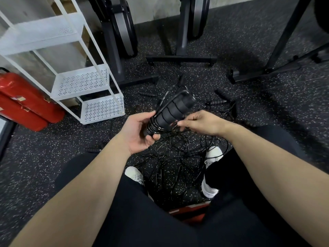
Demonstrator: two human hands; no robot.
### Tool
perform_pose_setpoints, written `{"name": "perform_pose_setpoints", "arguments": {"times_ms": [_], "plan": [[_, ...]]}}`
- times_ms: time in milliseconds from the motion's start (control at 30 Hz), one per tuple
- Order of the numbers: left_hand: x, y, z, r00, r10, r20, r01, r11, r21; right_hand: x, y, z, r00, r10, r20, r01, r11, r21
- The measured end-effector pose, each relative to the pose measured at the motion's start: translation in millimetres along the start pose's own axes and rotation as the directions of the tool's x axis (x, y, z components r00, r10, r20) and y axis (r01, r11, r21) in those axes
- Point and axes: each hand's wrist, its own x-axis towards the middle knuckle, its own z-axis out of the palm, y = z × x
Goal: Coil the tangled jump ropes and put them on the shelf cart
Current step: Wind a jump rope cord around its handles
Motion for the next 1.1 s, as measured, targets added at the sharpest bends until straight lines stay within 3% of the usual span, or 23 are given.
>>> {"name": "perform_pose_setpoints", "arguments": {"times_ms": [167,267,367,567,800,933,1100], "plan": [[0,-4,5,0.992,-0.121,-0.044,0.129,0.943,0.308,6,7,-3,0.996,0.014,-0.092,-0.032,0.98,-0.194],[-3,-6,10,0.984,-0.173,-0.04,0.171,0.867,0.468,9,5,-5,0.999,-0.032,-0.005,0.029,0.94,-0.339],[-3,-9,14,0.98,-0.199,-0.011,0.168,0.795,0.583,5,-2,-3,0.999,0.032,-0.037,-0.041,0.965,-0.261],[-2,-7,10,0.969,-0.233,0.075,0.113,0.698,0.707,1,-4,-9,1.0,0.024,-0.002,-0.024,0.977,-0.211],[9,-14,1,0.962,-0.271,-0.023,0.185,0.59,0.786,1,-5,-8,0.997,0.028,0.072,-0.013,0.979,-0.202],[8,-16,6,0.982,-0.186,-0.042,0.136,0.528,0.838,-1,-8,-9,0.995,0.083,0.052,-0.07,0.975,-0.211],[9,-16,12,0.992,-0.057,-0.109,0.123,0.449,0.885,3,-5,-1,0.972,0.214,0.096,-0.155,0.893,-0.421]]}}
